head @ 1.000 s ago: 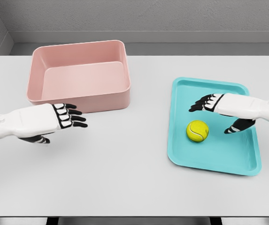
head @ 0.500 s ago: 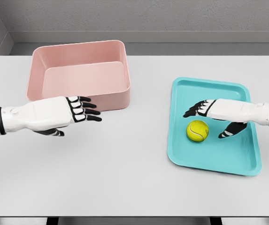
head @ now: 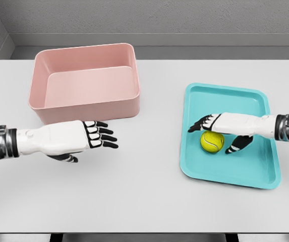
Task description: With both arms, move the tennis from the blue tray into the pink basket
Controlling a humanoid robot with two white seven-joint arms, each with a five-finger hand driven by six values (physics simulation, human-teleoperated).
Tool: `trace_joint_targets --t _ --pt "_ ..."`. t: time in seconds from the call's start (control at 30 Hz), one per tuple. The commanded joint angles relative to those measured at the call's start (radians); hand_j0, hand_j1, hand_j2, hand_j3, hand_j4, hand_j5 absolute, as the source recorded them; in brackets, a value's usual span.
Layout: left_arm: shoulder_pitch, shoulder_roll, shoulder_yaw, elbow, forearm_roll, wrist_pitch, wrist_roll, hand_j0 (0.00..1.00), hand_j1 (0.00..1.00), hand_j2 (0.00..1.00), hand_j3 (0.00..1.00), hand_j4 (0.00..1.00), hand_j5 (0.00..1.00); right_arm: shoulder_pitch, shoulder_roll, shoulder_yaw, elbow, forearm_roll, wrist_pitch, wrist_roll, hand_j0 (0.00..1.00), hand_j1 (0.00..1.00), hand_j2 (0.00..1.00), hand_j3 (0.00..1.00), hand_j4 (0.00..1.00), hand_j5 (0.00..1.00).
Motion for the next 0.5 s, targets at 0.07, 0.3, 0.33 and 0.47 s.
trace_joint_targets --t 0.07,0.3,0.33,0.47 --pt "-0.029 0.016 -0.009 0.000 0.006 0.001 0.000 1.00 1.00 1.00 1.00 1.00 1.00 0.000 0.011 0.010 0.013 -0.006 0.002 0.002 1.00 1.00 1.00 1.00 1.00 1.00" --pt "-0.117 0.010 -0.009 0.000 0.003 0.001 0.002 1.00 1.00 1.00 1.00 1.00 1.00 0.000 0.011 0.010 0.015 -0.005 0.002 0.004 0.91 0.91 0.91 0.91 0.91 0.91" --pt "-0.130 0.010 -0.009 0.000 0.003 0.001 0.002 1.00 1.00 1.00 1.00 1.00 1.00 0.000 0.011 0.010 0.016 -0.005 0.002 0.004 0.90 0.90 0.90 0.90 0.90 0.90" --pt "-0.161 -0.007 -0.008 -0.002 0.150 0.001 0.011 1.00 1.00 1.00 1.00 1.00 1.00 0.000 0.011 0.010 0.016 -0.005 0.002 0.004 0.86 0.86 0.86 0.86 0.86 0.86"
